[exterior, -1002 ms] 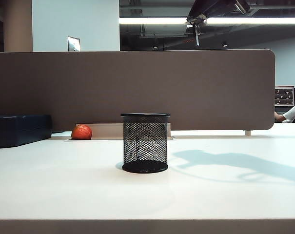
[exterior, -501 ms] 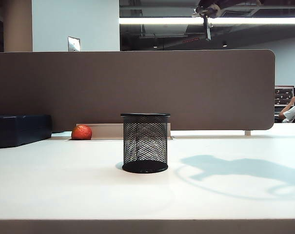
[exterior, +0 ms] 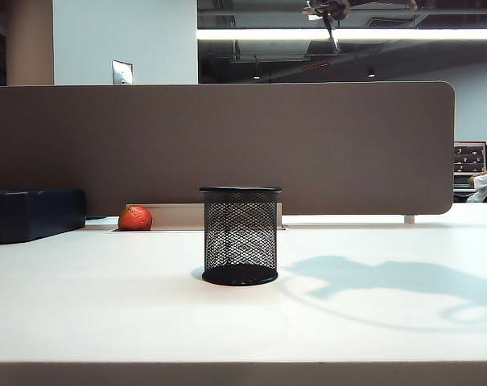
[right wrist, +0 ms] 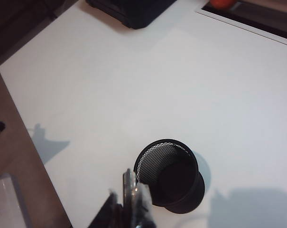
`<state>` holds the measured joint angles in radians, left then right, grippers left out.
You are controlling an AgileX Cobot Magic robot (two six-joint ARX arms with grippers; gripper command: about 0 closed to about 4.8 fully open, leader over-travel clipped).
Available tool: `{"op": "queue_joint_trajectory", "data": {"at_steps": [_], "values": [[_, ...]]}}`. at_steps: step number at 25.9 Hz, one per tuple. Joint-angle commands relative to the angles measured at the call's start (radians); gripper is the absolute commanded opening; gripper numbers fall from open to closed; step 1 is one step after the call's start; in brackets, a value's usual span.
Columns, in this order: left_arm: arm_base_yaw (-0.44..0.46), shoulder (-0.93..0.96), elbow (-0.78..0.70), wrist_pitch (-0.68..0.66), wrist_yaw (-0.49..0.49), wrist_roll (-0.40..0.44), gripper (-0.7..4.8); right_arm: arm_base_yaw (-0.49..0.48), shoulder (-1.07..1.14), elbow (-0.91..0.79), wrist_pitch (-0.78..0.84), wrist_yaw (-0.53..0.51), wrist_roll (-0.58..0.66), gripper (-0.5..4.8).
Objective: Pick up a bunch of keys from the table, then put them into the black basket.
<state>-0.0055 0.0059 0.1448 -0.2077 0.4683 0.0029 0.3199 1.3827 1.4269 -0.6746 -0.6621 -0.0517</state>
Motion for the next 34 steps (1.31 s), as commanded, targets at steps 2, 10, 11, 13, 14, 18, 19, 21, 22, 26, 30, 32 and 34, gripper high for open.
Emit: {"op": "queue_joint_trajectory", "data": {"at_steps": [2, 10, 11, 13, 14, 18, 19, 21, 22, 26, 30, 32, 34], "values": [[0.0, 0.001, 0.004, -0.027, 0.008, -0.003, -0.06, 0.002, 0.002, -0.062, 0.101, -0.048, 0.057, -0.03], [0.0, 0.001, 0.004, -0.027, 0.007, -0.003, -0.06, 0.003, 0.018, -0.179, 0.261, -0.08, 0.108, -0.03], [0.0, 0.001, 0.004, -0.027, 0.007, -0.003, -0.06, 0.003, 0.022, -0.179, 0.266, -0.081, 0.109, -0.03], [0.0, 0.001, 0.004, -0.027, 0.007, -0.003, -0.06, 0.005, 0.035, -0.179, 0.28, -0.081, 0.11, -0.03], [0.0, 0.001, 0.004, -0.027, 0.007, -0.003, -0.06, 0.012, 0.041, -0.179, 0.287, -0.08, 0.111, -0.03], [0.0, 0.001, 0.004, -0.027, 0.007, -0.003, -0.06, 0.041, 0.076, -0.179, 0.309, -0.082, 0.119, -0.03], [0.0, 0.001, 0.004, -0.027, 0.007, -0.003, -0.06, 0.064, 0.096, -0.179, 0.316, -0.08, 0.119, -0.03], [0.0, 0.001, 0.004, -0.027, 0.007, -0.003, -0.06, 0.085, 0.12, -0.179, 0.332, -0.078, 0.12, -0.03], [0.0, 0.001, 0.004, -0.027, 0.007, -0.003, -0.06, 0.095, 0.13, -0.179, 0.341, -0.076, 0.12, -0.03], [0.0, 0.001, 0.004, -0.027, 0.007, -0.003, -0.06, 0.126, 0.174, -0.179, 0.376, -0.072, 0.132, -0.03], [0.0, 0.001, 0.004, -0.027, 0.007, -0.003, -0.06, 0.138, 0.227, -0.179, 0.406, -0.072, 0.139, -0.03], [0.0, 0.001, 0.004, -0.027, 0.007, -0.003, -0.06, 0.138, 0.252, -0.179, 0.42, -0.073, 0.158, -0.03], [0.0, 0.001, 0.004, -0.027, 0.007, -0.003, -0.06, 0.138, 0.274, -0.179, 0.428, -0.071, 0.158, -0.03]]}}
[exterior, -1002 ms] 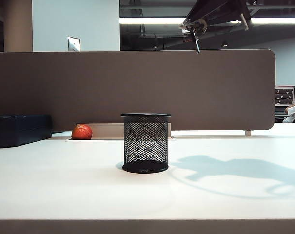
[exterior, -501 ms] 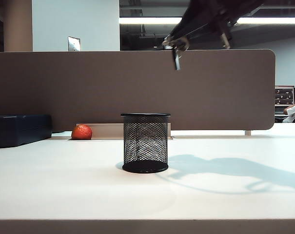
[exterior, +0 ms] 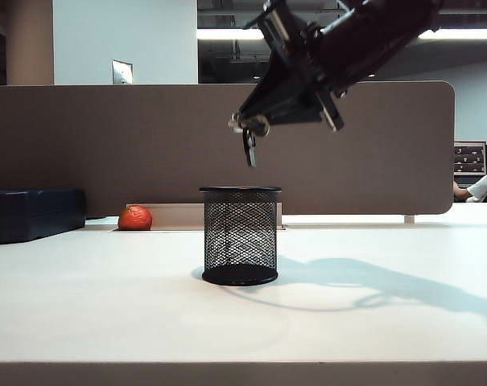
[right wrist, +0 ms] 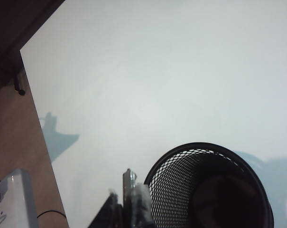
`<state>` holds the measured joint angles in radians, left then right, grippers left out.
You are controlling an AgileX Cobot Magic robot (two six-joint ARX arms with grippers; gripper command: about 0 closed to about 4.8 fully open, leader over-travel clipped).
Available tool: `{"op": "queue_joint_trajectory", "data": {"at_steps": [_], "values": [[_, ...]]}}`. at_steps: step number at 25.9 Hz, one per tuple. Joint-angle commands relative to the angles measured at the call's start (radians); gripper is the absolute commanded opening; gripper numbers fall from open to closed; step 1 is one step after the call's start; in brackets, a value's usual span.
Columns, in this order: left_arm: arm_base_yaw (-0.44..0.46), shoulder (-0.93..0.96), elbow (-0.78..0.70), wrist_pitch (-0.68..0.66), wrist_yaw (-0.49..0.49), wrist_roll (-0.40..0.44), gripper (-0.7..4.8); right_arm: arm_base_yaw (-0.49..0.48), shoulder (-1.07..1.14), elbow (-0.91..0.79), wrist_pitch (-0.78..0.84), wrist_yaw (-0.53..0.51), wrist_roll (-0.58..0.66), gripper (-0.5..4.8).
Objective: Pick up a bunch of keys from the table, then put them into the black basket.
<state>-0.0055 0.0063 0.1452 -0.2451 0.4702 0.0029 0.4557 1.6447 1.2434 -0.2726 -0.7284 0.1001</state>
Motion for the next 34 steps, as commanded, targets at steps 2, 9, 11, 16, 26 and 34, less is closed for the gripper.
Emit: {"op": "queue_joint_trajectory", "data": {"at_steps": [2, 9, 11, 16, 26, 34], "values": [[0.0, 0.0, 0.004, 0.011, 0.005, -0.003, -0.06, 0.003, 0.028, 0.005, 0.031, -0.004, 0.009, -0.03], [0.0, 0.0, 0.004, 0.011, 0.005, -0.003, -0.06, 0.003, 0.069, 0.005, 0.039, 0.021, 0.01, -0.03], [0.0, 0.0, 0.004, 0.011, 0.005, -0.003, -0.06, 0.004, 0.079, 0.005, 0.041, 0.031, 0.01, -0.03], [0.0, 0.0, 0.004, 0.011, 0.005, -0.003, -0.06, 0.004, 0.085, 0.005, 0.042, 0.035, 0.01, -0.03], [0.0, 0.0, 0.004, 0.011, 0.005, -0.003, -0.06, 0.006, 0.102, 0.005, 0.036, 0.046, 0.01, -0.01], [0.0, 0.0, 0.004, 0.011, 0.005, -0.003, -0.06, 0.006, 0.102, 0.005, 0.01, 0.039, 0.01, 1.18]]}}
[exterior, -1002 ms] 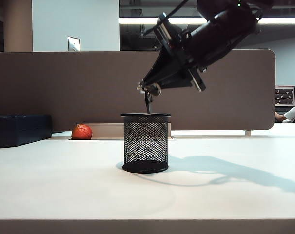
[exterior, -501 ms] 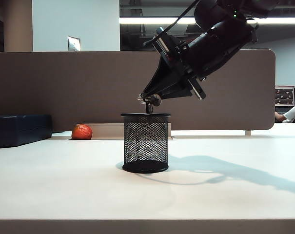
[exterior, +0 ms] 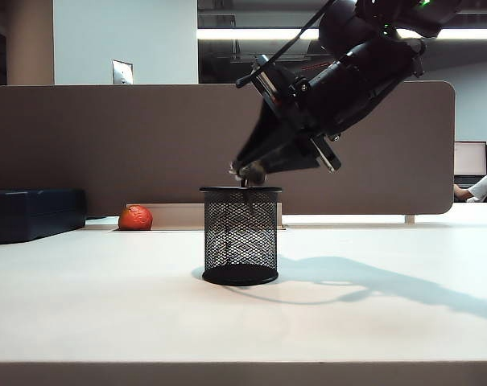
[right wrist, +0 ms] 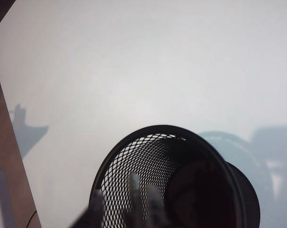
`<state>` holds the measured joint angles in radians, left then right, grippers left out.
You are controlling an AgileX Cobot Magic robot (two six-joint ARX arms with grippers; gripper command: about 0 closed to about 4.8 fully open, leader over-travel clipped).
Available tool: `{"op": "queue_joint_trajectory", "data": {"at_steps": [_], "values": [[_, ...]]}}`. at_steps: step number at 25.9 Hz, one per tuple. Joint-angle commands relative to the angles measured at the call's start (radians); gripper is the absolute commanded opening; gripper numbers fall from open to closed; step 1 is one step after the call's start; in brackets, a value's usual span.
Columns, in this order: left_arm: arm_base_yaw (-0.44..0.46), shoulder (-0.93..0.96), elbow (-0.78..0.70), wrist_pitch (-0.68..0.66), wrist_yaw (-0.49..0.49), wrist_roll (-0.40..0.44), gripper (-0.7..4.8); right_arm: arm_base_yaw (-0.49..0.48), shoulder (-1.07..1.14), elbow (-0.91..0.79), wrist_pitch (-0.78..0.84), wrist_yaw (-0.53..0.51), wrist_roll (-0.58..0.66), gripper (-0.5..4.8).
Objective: Pick up a bunch of keys from the table, then put them into the black basket.
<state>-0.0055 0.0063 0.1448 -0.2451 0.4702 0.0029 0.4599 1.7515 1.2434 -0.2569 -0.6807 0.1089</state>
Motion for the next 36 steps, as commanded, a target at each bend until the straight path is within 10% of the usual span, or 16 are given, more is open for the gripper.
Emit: {"op": "queue_joint_trajectory", "data": {"at_steps": [1, 12, 16, 25, 36], "values": [[0.0, 0.0, 0.005, 0.011, 0.005, -0.003, -0.06, 0.002, -0.005, 0.005, -0.008, -0.016, 0.001, 1.18], [0.0, 0.0, 0.005, 0.011, 0.005, -0.003, -0.06, 0.002, -0.005, 0.005, -0.009, -0.022, 0.001, 1.17], [0.0, 0.0, 0.005, 0.011, 0.005, -0.003, -0.06, 0.002, -0.006, 0.005, -0.009, -0.021, 0.001, 0.09], [0.0, 0.0, 0.005, 0.011, 0.005, -0.003, -0.06, 0.001, -0.018, 0.005, -0.006, -0.019, 0.0, -0.07], [0.0, 0.0, 0.005, 0.012, 0.005, -0.003, -0.06, -0.012, -0.153, 0.006, -0.008, 0.188, -0.058, -0.07]]}}
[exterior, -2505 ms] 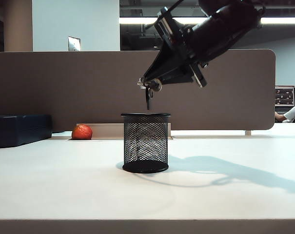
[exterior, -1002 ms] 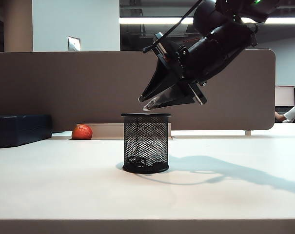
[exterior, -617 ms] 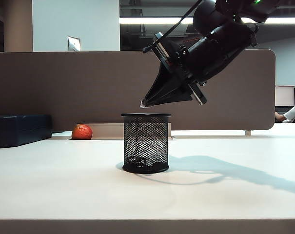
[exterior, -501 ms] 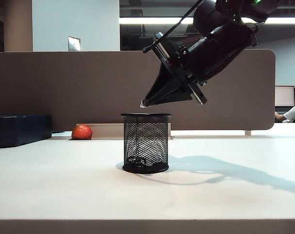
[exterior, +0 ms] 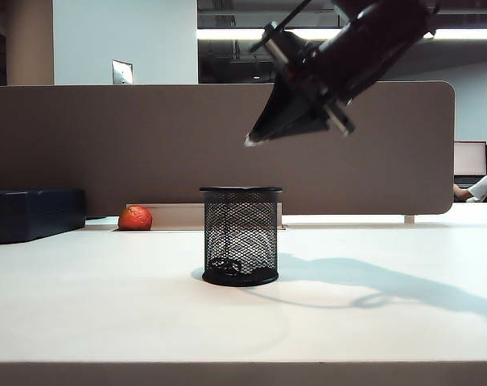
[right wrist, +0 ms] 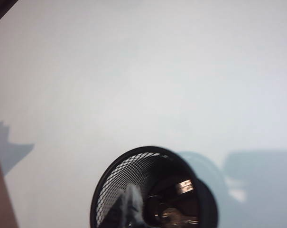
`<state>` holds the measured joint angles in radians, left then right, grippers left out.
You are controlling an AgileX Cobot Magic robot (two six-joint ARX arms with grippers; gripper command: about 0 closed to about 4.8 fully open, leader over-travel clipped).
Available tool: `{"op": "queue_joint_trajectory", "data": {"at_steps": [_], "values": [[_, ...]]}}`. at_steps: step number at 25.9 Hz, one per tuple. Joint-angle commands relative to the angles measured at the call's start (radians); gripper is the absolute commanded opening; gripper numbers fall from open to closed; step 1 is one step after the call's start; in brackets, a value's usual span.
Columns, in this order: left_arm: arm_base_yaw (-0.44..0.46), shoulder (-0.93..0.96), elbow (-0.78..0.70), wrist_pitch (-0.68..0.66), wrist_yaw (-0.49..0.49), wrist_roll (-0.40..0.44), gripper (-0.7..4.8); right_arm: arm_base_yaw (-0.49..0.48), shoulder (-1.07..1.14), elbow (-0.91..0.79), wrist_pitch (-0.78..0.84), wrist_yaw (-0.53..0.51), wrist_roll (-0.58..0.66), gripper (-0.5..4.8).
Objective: Pick up a bunch of keys from the table, then put them into the black basket.
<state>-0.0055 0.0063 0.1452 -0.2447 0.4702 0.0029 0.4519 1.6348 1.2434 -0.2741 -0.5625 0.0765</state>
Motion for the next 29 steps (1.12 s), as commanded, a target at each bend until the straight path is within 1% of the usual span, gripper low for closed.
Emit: {"op": "queue_joint_trajectory", "data": {"at_steps": [1, 4, 7, 9, 14, 16, 22, 24, 29], "values": [[0.0, 0.0, 0.004, 0.013, 0.005, -0.003, -0.06, -0.014, -0.063, 0.006, 0.007, 0.114, -0.038, -0.07], [0.0, 0.0, 0.004, 0.014, 0.005, -0.003, -0.06, -0.021, -0.102, 0.006, -0.003, 0.178, -0.058, -0.07], [0.0, 0.0, 0.004, 0.014, 0.005, -0.003, -0.06, -0.061, -0.166, 0.005, -0.044, 0.207, -0.083, -0.07], [0.0, 0.0, 0.004, 0.014, 0.005, -0.003, -0.06, -0.087, -0.206, 0.002, -0.076, 0.246, -0.109, -0.07], [0.0, 0.0, 0.004, 0.014, 0.005, -0.003, -0.06, -0.148, -0.273, -0.017, -0.096, 0.267, -0.111, -0.07], [0.0, 0.0, 0.004, 0.014, 0.004, -0.003, -0.06, -0.186, -0.328, -0.06, -0.087, 0.284, -0.111, -0.07], [0.0, 0.0, 0.004, 0.014, -0.005, -0.002, -0.06, -0.259, -0.449, -0.178, -0.08, 0.286, -0.111, -0.07], [0.0, 0.0, 0.004, 0.014, -0.006, -0.002, -0.06, -0.278, -0.499, -0.224, -0.077, 0.311, -0.111, -0.07], [0.0, 0.0, 0.004, 0.014, -0.07, 0.001, -0.06, -0.312, -0.631, -0.342, -0.02, 0.347, -0.111, -0.07]]}}
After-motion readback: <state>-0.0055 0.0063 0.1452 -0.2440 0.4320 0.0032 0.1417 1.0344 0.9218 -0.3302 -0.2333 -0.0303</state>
